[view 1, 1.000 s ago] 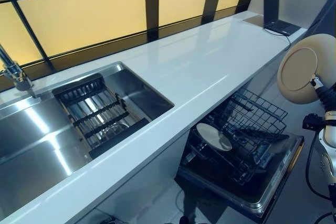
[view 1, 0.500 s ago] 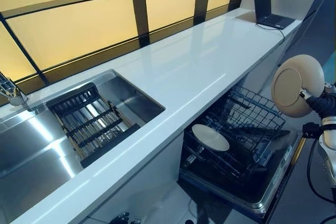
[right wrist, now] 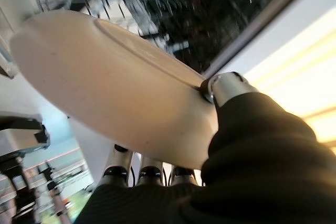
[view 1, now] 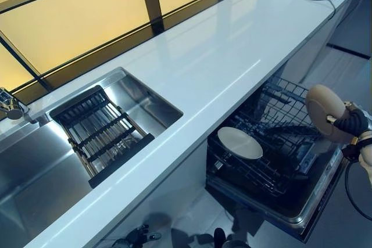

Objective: Take plates into dishwasher

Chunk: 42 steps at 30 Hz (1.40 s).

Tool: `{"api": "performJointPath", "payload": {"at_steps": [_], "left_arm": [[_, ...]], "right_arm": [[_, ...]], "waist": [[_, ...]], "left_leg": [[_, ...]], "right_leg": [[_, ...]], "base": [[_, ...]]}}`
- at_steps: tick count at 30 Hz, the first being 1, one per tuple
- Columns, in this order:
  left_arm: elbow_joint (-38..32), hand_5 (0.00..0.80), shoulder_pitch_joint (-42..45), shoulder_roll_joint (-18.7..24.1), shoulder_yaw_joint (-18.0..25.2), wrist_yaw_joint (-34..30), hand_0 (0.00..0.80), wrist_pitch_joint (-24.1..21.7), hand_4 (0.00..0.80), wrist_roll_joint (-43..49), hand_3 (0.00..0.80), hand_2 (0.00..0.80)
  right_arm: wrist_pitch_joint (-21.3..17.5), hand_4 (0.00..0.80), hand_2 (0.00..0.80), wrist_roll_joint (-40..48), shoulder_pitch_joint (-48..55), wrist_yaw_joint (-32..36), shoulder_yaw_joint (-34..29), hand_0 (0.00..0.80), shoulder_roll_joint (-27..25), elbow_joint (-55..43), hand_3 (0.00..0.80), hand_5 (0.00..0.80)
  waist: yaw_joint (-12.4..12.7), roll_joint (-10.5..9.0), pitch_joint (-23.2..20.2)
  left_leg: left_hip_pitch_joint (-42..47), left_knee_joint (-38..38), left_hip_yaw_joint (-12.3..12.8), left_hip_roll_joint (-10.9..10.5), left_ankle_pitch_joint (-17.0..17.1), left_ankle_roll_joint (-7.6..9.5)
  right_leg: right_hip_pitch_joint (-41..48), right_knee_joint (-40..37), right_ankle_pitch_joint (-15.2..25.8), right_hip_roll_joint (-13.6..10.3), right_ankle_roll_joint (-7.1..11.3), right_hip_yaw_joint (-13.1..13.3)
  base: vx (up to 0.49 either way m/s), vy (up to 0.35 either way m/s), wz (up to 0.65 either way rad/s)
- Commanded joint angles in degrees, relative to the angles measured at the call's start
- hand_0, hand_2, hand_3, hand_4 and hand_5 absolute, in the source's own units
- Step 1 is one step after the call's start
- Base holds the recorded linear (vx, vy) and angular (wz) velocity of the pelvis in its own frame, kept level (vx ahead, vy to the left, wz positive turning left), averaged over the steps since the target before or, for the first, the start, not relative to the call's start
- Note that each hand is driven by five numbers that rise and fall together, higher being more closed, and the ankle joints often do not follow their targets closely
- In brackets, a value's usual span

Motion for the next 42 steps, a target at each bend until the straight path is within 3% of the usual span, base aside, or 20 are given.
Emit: {"api": "performJointPath", "payload": {"at_steps": [1, 9, 22, 35, 42], "left_arm": [[0.44, 0.000, -2.33, 3.23, -0.32, -0.35, 0.000, -0.99, 0.000, 1.33, 0.000, 0.000], [-1.74, 0.000, -3.22, 4.35, -1.33, -0.91, 0.000, 0.18, 0.000, 1.58, 0.000, 0.000], [-4.57, 0.000, -4.70, 6.44, -2.62, -1.56, 0.000, 1.67, 0.000, 0.03, 0.000, 0.000], [-5.08, 0.000, -5.63, 6.73, -2.89, -1.62, 0.000, 1.70, 0.000, 0.13, 0.000, 0.000], [-5.39, 0.000, -6.35, 6.50, -3.27, -1.49, 0.000, 1.87, 0.000, 0.14, 0.000, 0.000]], "right_arm": [[-3.02, 0.800, 0.800, -3.80, -8.63, 0.07, 3.08, 0.800, -1.30, 3.27, 0.800, 0.800], [-6.16, 0.800, 0.800, -11.17, -12.49, 1.89, 7.59, 0.800, -6.49, 5.15, 0.800, 0.800], [-4.69, 0.800, 0.800, -15.65, -22.75, 1.79, 14.57, 0.800, -14.11, 11.44, 0.800, 0.800], [-3.53, 0.800, 0.800, -12.54, -26.37, 5.01, 16.52, 0.800, -13.25, 11.54, 0.800, 0.800], [1.11, 0.800, 0.800, -8.34, -27.86, 8.26, 16.53, 0.800, -10.34, 12.00, 0.800, 0.800]], "waist": [[0.46, -6.01, 0.71], [1.19, -5.91, 2.37], [2.57, -5.68, 4.64], [3.47, -5.97, 5.76], [3.80, -6.02, 6.50]], "left_leg": [[0.81, -0.27, 0.42, -1.09, -3.57, 0.99], [-0.53, -0.27, -0.40, -1.15, -2.72, 0.50], [-3.29, -0.27, -1.94, -1.11, -1.40, 0.23], [-4.36, -0.27, -2.46, -0.92, -1.04, 0.01], [-4.63, -0.27, -2.64, -0.96, -0.97, 0.01]], "right_leg": [[1.20, 0.09, -4.74, 0.40, 0.40, 1.44], [0.09, 0.09, -4.53, 0.17, 0.33, 0.72], [-2.03, 0.41, -4.55, -0.06, -0.36, -0.29], [-2.91, 0.82, -4.92, -0.15, -0.47, -1.79], [-2.98, 0.73, -4.87, -0.23, -0.53, -2.12]], "base": [[-0.015, -0.011, 0.04], [-0.008, -0.027, 0.07], [0.000, -0.031, 0.03], [0.004, -0.009, 0.04], [0.000, 0.000, 0.00]]}}
